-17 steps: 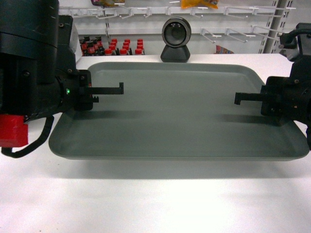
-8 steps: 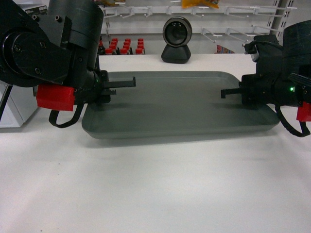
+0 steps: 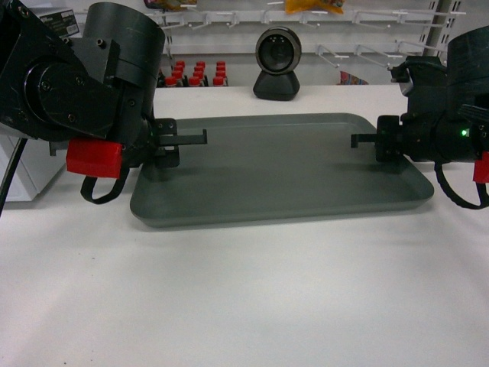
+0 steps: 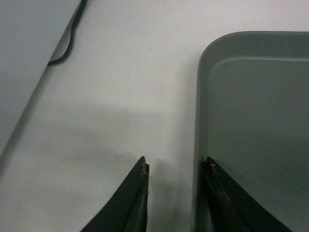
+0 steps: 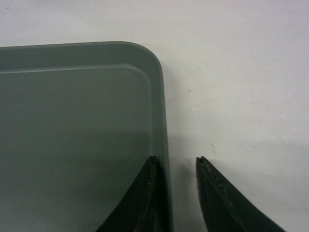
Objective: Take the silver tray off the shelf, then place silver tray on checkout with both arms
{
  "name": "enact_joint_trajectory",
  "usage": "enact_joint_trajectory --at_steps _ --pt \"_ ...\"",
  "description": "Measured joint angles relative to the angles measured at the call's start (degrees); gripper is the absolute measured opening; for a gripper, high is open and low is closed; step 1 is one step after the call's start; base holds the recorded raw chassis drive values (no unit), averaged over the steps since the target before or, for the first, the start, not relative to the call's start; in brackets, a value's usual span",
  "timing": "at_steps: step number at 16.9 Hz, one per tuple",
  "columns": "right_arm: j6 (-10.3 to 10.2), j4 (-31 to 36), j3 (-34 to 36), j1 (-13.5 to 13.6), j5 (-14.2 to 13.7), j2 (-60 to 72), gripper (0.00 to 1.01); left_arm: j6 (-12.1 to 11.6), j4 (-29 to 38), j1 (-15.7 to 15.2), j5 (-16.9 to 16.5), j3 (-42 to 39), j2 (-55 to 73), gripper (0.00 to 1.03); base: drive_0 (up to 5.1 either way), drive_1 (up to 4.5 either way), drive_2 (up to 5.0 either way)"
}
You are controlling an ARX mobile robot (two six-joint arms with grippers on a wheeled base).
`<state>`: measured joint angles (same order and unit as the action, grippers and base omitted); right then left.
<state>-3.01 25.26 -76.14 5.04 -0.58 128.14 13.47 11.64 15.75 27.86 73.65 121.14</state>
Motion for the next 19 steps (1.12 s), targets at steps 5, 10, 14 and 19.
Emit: enact_joint_trajectory --at_steps 5,10,14,19 --pt "-0.04 0.44 0.00 -2.23 -0.90 0.09 0.94 0.09 2.43 -1.05 0.22 -0.46 -0.04 1.00 0.0 0.00 0.0" --pt "-1.27 2.54 0.04 -2.40 0.98 0.15 0.98 1.70 3.48 -1.07 -1.62 -2.03 -1.95 0.98 0.0 0.00 0.0" --pt "-3.48 4.42 1.75 -2.03 2.36 -1.51 0.98 2.86 6.99 -0.96 -3.41 -3.56 -5.33 0.98 0.0 0.00 0.0" --pt "-5.03 10.45 10.71 -0.79 -0.70 -14.45 0.98 2.47 9.57 -1.11 -4.48 -9.38 -17.11 0.98 0.0 0.00 0.0"
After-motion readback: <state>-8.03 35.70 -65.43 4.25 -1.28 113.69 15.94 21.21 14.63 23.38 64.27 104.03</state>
